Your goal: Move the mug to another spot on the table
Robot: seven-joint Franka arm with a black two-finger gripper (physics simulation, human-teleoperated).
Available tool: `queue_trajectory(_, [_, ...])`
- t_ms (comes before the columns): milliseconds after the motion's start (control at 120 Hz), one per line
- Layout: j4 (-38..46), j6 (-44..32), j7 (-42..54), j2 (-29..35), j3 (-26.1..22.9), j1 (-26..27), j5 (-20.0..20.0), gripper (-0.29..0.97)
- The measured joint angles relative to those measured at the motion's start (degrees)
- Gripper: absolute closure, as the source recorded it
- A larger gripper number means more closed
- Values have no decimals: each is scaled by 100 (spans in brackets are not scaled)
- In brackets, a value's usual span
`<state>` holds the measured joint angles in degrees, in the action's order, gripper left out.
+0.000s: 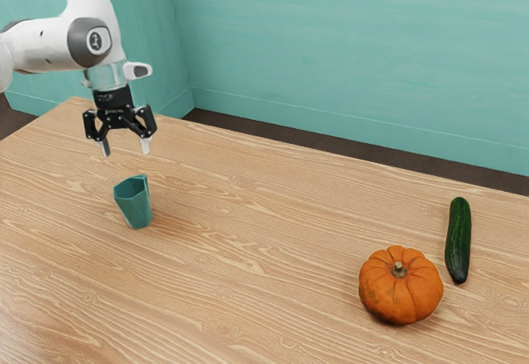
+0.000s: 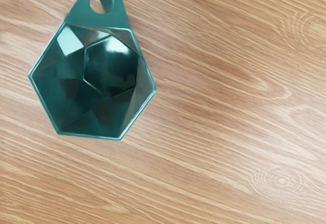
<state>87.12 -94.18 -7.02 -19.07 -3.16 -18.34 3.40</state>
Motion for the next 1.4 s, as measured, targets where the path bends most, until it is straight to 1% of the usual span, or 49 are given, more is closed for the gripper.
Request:
queue_trajectory(92, [-11, -103, -38, -85, 0, -5, -159, 0])
queue_trajectory(158, [-16, -156, -34, -188, -9, -126, -223, 0])
queue_trajectory(325, [-65, -229, -51, -404, -26, -158, -256, 0])
queue_trajectory(517, [-1003, -265, 162, -1360, -23, -262, -294, 0])
queue_trajectory(592, [-1269, -273, 321, -1600, -29, -266, -366, 0])
queue_trajectory(667, [-1353, -306, 481, -1746, -42, -267, -437, 0])
queue_trajectory(933, [-1335, -566, 977, -1970, -53, -267, -583, 0])
queue_trajectory(1075, [-1366, -863, 1172, -2126, -56, -302, -606, 0])
queue_trajectory(1242, [-1388, -1123, 1316, -2276, -74, -337, -580, 1])
queue_trajectory(1400, [-1390, -1256, 1247, -2379, -76, -340, -406, 3])
